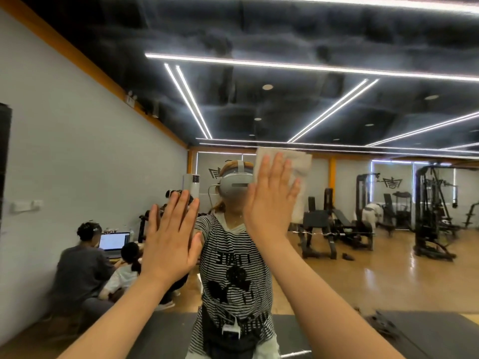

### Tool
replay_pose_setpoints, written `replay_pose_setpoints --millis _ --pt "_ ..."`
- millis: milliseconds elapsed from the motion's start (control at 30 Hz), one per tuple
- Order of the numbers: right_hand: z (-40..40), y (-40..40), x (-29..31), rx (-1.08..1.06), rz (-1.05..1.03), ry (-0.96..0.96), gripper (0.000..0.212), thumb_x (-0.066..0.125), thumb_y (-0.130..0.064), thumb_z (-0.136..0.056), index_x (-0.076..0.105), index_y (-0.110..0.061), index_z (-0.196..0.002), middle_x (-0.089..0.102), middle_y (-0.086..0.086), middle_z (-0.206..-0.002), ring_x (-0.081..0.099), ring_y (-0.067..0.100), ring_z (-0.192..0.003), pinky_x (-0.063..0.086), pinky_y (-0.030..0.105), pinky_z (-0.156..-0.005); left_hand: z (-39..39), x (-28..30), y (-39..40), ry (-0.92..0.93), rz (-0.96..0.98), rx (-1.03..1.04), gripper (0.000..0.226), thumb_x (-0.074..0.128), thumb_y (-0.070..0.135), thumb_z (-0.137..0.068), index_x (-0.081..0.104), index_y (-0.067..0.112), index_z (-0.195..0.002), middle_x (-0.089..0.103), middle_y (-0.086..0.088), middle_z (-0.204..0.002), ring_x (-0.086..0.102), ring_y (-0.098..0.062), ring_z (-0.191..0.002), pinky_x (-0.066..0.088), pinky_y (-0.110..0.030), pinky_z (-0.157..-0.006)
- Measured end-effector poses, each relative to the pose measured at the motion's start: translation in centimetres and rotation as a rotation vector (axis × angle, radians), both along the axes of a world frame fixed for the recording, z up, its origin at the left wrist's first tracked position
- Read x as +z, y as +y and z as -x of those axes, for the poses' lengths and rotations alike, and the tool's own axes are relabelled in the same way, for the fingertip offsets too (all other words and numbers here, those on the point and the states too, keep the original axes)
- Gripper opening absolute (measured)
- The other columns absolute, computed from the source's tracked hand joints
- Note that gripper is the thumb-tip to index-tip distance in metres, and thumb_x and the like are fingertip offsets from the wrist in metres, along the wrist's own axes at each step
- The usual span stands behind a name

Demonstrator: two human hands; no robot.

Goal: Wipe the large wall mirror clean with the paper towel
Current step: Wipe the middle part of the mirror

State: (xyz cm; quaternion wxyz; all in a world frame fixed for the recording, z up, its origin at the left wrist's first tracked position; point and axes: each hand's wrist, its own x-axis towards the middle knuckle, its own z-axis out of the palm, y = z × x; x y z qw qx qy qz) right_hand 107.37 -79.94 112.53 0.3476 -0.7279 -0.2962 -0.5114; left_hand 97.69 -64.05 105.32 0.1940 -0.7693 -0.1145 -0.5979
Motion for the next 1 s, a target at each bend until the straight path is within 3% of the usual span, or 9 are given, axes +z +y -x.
replay_pose_setpoints --millis 100,200,333,467,700,1000 --pt "-1.0 -0.4 0.0 -0.014 0.101 -0.062 0.061 0.007 -0.041 -0.097 -0.010 -0.020 -0.152 -0.018 0.005 -0.159 -0.018 0.021 -0.146 -0.015 0.040 -0.117 0.0 0.0 0.2 0.003 -0.001 -0.002 0.070 0.034 0.039 -0.090 0.015 0.015 -0.152 0.017 -0.009 -0.159 -0.003 -0.016 -0.150 0.002 -0.045 -0.118" --pt "-3.6 -3.0 0.2 -0.097 0.176 -0.178 0.058 0.015 -0.039 -0.102 0.000 -0.019 -0.154 -0.005 0.006 -0.161 -0.006 0.020 -0.148 -0.010 0.035 -0.117 0.0 0.0 0.3 0.004 -0.003 -0.006 0.070 0.034 0.039 -0.089 0.016 0.015 -0.152 0.017 -0.009 -0.159 -0.003 -0.015 -0.150 0.001 -0.044 -0.118" --pt "-6.5 -8.0 0.4 -0.142 0.096 -0.062 0.060 0.000 -0.043 -0.098 -0.009 -0.020 -0.153 -0.013 0.003 -0.161 -0.014 0.017 -0.147 -0.015 0.032 -0.116 0.0 0.0 0.3 0.006 -0.008 -0.007 0.070 0.033 0.039 -0.089 0.013 0.015 -0.152 0.012 -0.005 -0.160 -0.003 -0.015 -0.150 0.002 -0.044 -0.118" --pt "-8.5 -12.2 0.4 -0.177 -0.044 0.027 0.060 0.011 -0.039 -0.100 0.000 -0.016 -0.155 -0.001 0.007 -0.163 -0.004 0.023 -0.149 -0.004 0.042 -0.120 -0.2 -0.1 0.1 -0.006 0.005 -0.006 0.069 0.034 0.038 -0.089 0.015 0.015 -0.152 0.015 -0.008 -0.159 -0.002 -0.017 -0.150 0.003 -0.046 -0.118" --pt "-5.9 -7.6 1.1 -0.136 -0.330 0.214 0.059 0.025 -0.031 -0.104 0.002 -0.013 -0.156 -0.001 0.009 -0.163 -0.003 0.027 -0.150 -0.002 0.050 -0.120 -0.1 -0.1 -0.2 -0.021 -0.010 -0.015 0.068 0.035 0.036 -0.088 0.021 0.012 -0.151 0.023 -0.014 -0.158 0.001 -0.019 -0.150 0.003 -0.048 -0.118" --pt "1.3 2.3 0.3 -0.038 -0.108 0.101 0.065 0.026 -0.034 -0.103 -0.016 -0.019 -0.150 -0.018 0.007 -0.160 -0.014 0.026 -0.148 -0.008 0.049 -0.117 -0.1 -0.1 0.1 -0.001 -0.004 0.003 0.068 0.034 0.037 -0.090 0.021 0.011 -0.151 0.021 -0.013 -0.159 0.000 -0.019 -0.150 0.002 -0.048 -0.118"
